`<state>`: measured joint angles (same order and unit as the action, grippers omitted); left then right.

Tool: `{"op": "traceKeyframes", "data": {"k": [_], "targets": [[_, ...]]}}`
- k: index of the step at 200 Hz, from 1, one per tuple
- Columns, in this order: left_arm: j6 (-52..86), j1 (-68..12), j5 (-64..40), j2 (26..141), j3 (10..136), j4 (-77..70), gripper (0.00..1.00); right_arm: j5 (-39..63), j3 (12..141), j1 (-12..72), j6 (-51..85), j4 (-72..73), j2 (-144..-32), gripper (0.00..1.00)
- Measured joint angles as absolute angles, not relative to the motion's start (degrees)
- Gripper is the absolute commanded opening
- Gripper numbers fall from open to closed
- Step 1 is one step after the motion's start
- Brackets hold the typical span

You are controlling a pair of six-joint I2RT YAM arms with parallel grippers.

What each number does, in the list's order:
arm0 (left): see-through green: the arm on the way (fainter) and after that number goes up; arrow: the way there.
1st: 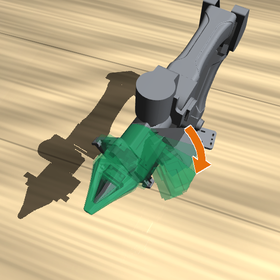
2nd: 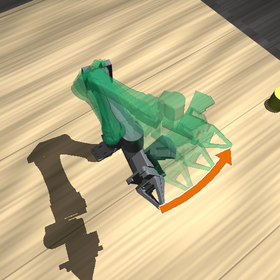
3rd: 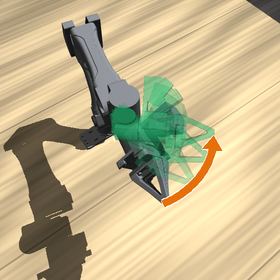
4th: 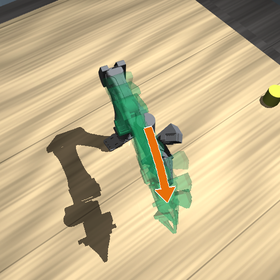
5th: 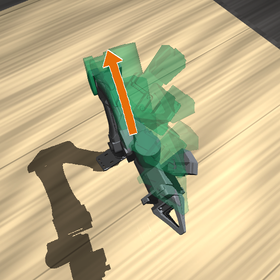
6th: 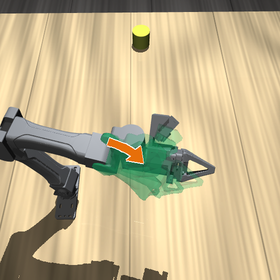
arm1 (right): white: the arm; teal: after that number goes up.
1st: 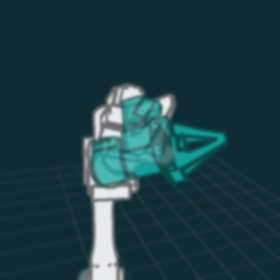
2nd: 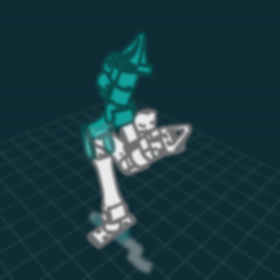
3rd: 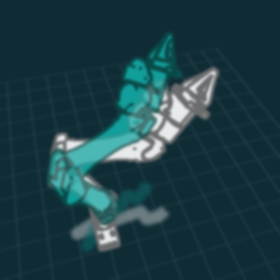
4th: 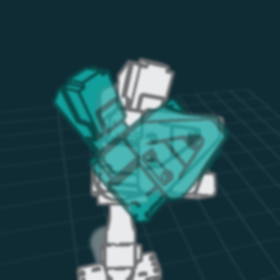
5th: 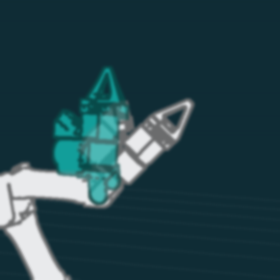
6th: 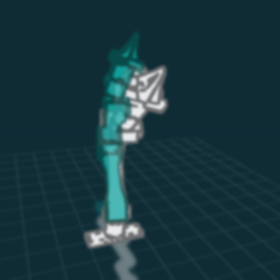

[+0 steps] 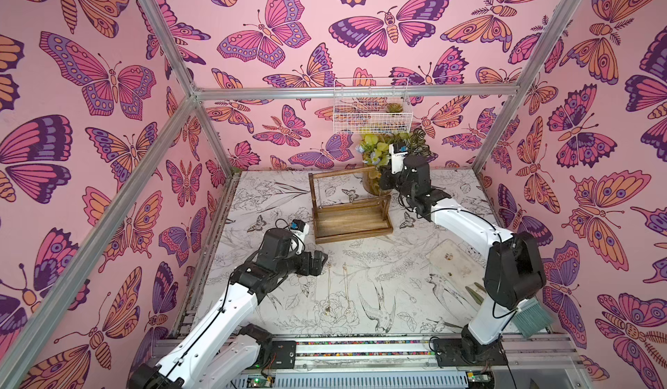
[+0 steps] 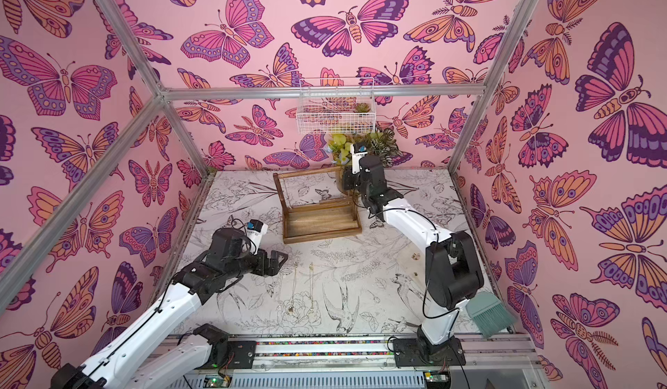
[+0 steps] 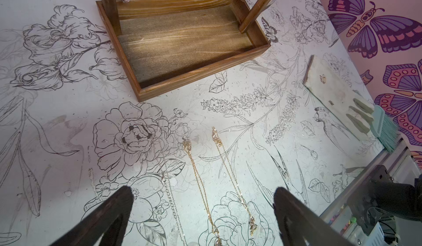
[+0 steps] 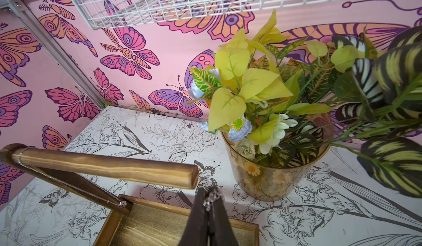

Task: Take the necklace off the jewelry display stand
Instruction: Take off the necklace from the stand.

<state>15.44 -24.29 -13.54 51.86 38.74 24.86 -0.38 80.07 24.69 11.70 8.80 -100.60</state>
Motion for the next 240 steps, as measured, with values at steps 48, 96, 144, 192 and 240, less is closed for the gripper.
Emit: {"op": "traceKeyframes", "data": {"k": [48, 96, 144, 192, 240], "targets": [[15.20, -27.31, -11.64, 51.90, 39.64, 23.92, 0.99, 0.16, 80.09, 24.01, 11.05, 6.55, -99.24, 0.00], [15.07, -30.13, -10.15, 54.57, 41.47, 22.44, 1.00, 2.66, 82.24, 24.03, 9.69, 1.74, -96.16, 0.00], [15.00, -32.03, -9.58, 57.63, 42.74, 20.88, 1.00, 4.82, 84.95, 24.03, 8.49, -2.42, -90.89, 0.00], [14.90, -33.28, -9.61, 60.58, 44.40, 18.00, 1.00, 7.40, 88.16, 24.08, 7.33, -7.44, -86.61, 0.00], [13.61, -34.04, -11.14, 65.17, 47.77, 15.38, 1.00, 9.39, 90.91, 24.80, 6.04, -13.23, -84.05, 0.00]]}}
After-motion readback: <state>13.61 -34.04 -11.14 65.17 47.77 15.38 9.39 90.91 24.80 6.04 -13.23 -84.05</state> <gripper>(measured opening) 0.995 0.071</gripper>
